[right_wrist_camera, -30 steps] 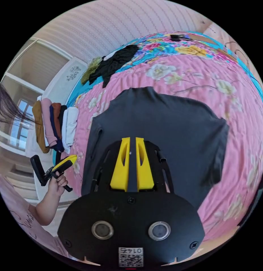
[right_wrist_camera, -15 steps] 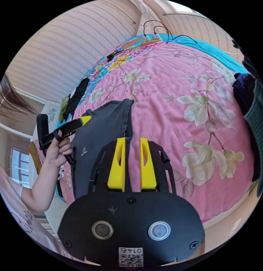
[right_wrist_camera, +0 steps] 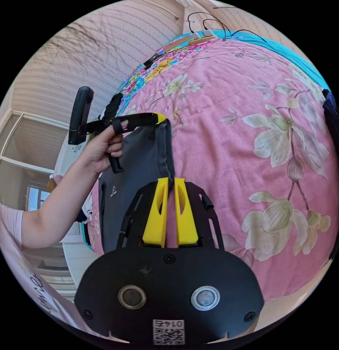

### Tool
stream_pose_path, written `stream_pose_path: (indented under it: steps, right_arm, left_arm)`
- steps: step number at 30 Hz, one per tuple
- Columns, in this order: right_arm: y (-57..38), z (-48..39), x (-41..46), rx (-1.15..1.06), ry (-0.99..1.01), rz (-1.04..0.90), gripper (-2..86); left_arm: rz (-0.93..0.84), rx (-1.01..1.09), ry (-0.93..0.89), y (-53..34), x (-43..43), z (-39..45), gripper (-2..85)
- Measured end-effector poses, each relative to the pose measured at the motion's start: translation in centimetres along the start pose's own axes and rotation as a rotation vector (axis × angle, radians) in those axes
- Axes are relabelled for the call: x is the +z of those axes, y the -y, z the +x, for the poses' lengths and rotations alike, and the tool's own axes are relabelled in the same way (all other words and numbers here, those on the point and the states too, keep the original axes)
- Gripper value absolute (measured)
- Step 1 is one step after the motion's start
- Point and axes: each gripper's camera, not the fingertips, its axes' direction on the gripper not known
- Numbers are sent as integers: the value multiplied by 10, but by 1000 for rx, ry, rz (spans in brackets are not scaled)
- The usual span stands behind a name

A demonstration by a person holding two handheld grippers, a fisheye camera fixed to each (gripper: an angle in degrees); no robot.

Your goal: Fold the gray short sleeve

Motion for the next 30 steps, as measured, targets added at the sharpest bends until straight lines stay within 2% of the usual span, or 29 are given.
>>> stream_pose_path:
  steps: [4, 7, 10, 13, 22, 26, 30]
  right_arm:
    - [-8, -2, -6, 2, 7, 37, 21]
    - [-16, -14, -9, -78, -26, 42, 20]
    - [-25, -18, 3, -137, -58, -23, 19]
    - [-32, -15, 14, -152, -58, -97, 22]
    - [-9, -23, 7, -245, -53, -24, 24]
    - [4, -32, 23, -300, -50, -72, 23]
    - [7, -29, 39, -311, -74, -129, 24]
  left_arm:
    - [114, -54, -22, -37, -43, -11, 3]
    - [180, -204, 19, -86, -65, -30, 15]
    - [149, -311, 59, -113, -59, -44, 33]
    - [144, -419, 19, -138, -59, -60, 49]
    - [201, -434, 9, -143, -83, -68, 50]
    - [230, -455, 25, -138, -94, -82, 51]
    - [228, -367, 10, -101, -86, -98, 70]
